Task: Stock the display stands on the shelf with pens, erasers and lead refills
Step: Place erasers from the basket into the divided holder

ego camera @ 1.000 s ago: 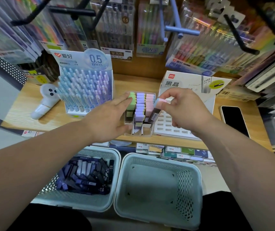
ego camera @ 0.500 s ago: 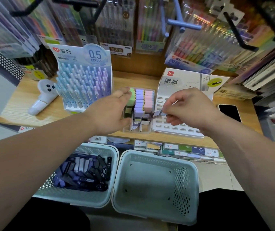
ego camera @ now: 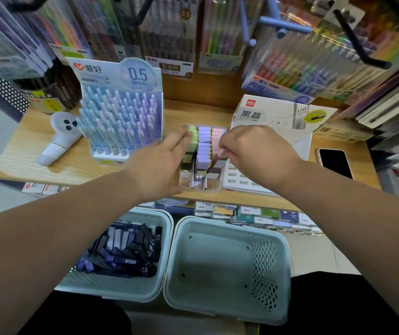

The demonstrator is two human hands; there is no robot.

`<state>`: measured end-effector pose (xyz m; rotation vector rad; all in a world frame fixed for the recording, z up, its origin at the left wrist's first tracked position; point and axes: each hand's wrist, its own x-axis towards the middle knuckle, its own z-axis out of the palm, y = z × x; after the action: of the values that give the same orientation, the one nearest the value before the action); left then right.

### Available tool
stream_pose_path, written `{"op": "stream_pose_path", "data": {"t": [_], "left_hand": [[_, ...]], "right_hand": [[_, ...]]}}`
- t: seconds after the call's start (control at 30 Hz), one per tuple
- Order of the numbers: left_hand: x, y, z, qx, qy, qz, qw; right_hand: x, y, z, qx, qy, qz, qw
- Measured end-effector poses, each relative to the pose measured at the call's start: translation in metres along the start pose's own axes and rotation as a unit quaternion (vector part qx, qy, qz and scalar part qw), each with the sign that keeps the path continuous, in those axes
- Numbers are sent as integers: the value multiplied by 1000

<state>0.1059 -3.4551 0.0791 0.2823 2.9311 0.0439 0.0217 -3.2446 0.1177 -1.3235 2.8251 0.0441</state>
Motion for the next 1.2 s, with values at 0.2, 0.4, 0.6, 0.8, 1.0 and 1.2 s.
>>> {"op": "stream_pose_path", "data": {"t": [0.2, 0.4, 0.6, 0.8, 1.0, 1.2], "left_hand": [[-2, 4, 14, 33, 26, -9, 999], [-1, 4, 18, 39, 42, -12, 998], [1, 2, 21, 32, 51, -22, 998], [1, 2, 33, -21, 87, -38, 995], [1, 3, 30, -40, 81, -41, 995], [2, 4, 21, -42, 65, -66, 995]], "right_hand": [[2, -1, 6, 31, 37, -19, 999], [3, 6, 23, 106, 50, 35, 993], [6, 4, 26, 187, 57, 102, 975], [14, 0, 22, 237, 25, 147, 960], [19, 3, 25, 241, -14, 167, 956], [28, -13, 34, 306, 19, 202, 930]]}}
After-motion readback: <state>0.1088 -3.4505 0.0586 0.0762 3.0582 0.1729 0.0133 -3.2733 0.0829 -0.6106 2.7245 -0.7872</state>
